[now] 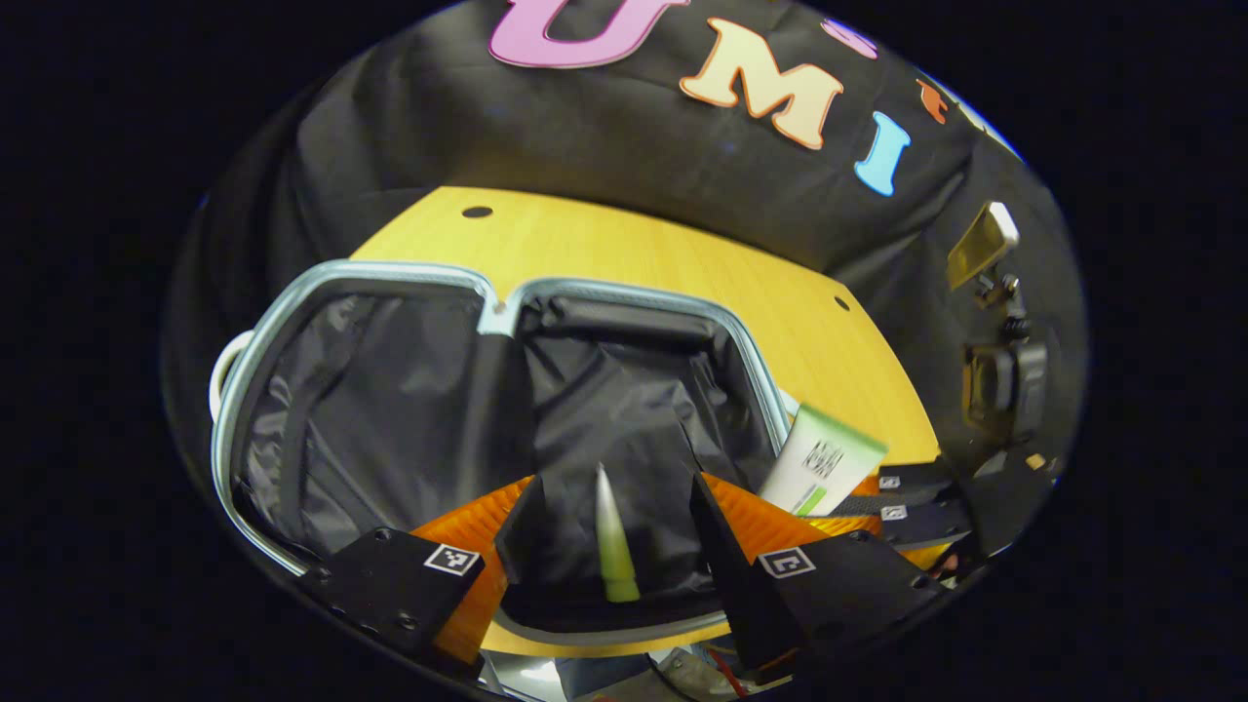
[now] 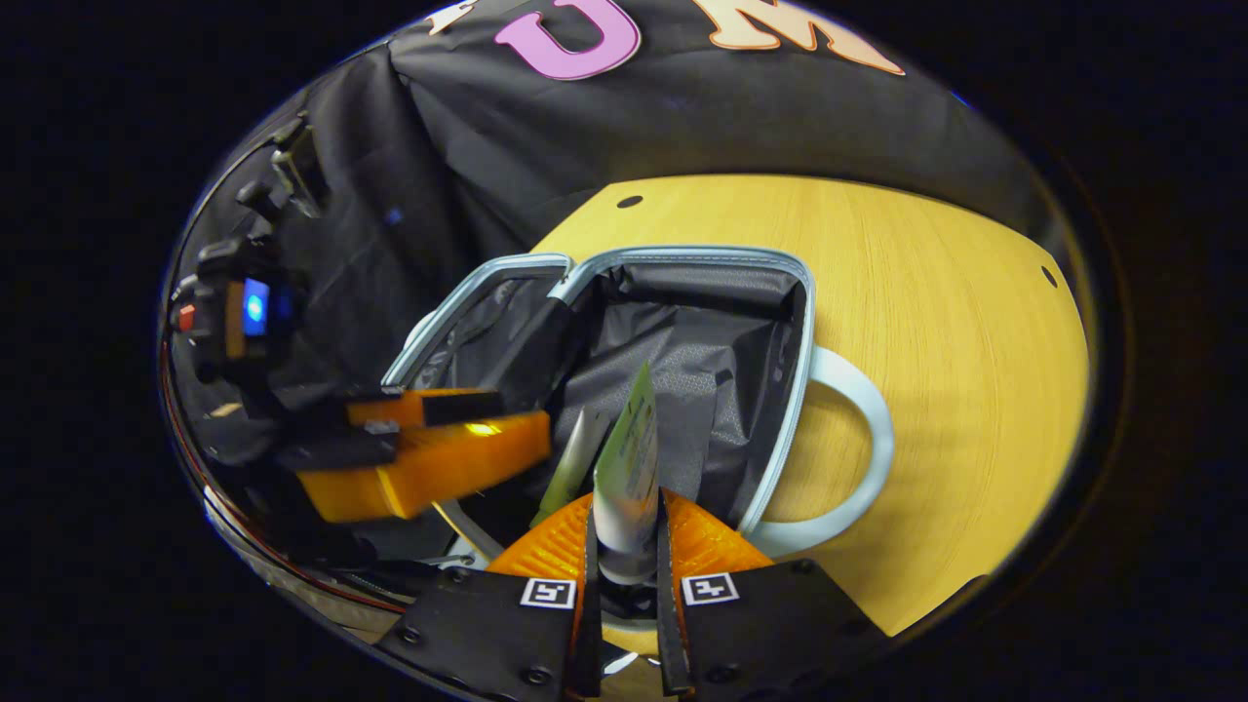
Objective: First open the suitcase, pack the skin care products into it, and then close the suitcase.
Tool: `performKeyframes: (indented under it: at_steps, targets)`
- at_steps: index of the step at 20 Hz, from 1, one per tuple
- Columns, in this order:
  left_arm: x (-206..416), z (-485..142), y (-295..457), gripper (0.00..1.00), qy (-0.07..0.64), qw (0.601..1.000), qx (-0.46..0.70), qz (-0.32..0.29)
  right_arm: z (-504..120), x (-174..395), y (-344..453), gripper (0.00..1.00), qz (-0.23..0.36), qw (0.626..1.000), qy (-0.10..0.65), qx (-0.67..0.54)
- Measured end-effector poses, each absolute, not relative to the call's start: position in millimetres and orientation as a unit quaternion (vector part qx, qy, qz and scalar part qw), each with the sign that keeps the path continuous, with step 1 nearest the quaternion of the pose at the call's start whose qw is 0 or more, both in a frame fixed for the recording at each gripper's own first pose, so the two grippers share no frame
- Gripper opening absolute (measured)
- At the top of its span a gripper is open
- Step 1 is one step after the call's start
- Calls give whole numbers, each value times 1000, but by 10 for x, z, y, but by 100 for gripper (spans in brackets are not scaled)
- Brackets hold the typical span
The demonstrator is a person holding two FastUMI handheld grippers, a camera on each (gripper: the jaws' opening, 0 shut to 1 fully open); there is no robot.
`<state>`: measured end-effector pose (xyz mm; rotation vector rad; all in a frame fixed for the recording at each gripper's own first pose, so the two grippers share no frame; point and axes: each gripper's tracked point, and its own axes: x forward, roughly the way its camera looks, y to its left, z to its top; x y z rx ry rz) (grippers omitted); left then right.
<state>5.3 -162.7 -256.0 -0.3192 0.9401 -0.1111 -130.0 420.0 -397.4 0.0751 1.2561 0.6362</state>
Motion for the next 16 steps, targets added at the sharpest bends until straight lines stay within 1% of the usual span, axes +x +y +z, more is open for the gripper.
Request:
performKeyframes:
  at_steps: [1, 5, 6, 7, 8, 9, 11, 12, 16]
  targets:
    - [112, -2521, -1484, 88, 441, 882, -156, -45, -4048, -1296, 4216, 26, 283, 762, 582, 31]
    - [162, -2510, -719, 89, 434, 888, -149, 8, -4097, -1181, 4297, 28, 256, 771, 580, 51]
    - [147, -2516, -475, 89, 433, 890, -143, 27, -4075, -1132, 4275, 35, 250, 778, 575, 47]
    - [138, -2514, -267, 90, 430, 891, -142, 43, -4050, -1068, 4290, 33, 251, 784, 566, 49]
    - [125, -2514, -57, 91, 428, 890, -143, 59, -4001, -1028, 4319, 52, 253, 790, 556, 54]
    - [94, -2513, 137, 90, 425, 891, -144, 72, -3956, -987, 4338, 59, 252, 797, 546, 55]
    - [32, -2564, 533, 92, 427, 888, -137, 103, -3821, -849, 4349, 100, 250, 813, 523, 57]
    - [-16, -2594, 721, 94, 430, 885, -132, 118, -3772, -793, 4384, 99, 248, 822, 509, 63]
    - [-119, -2645, 1397, 95, 430, 876, -127, 177, -3434, -490, 4398, 98, 234, 851, 461, 92]
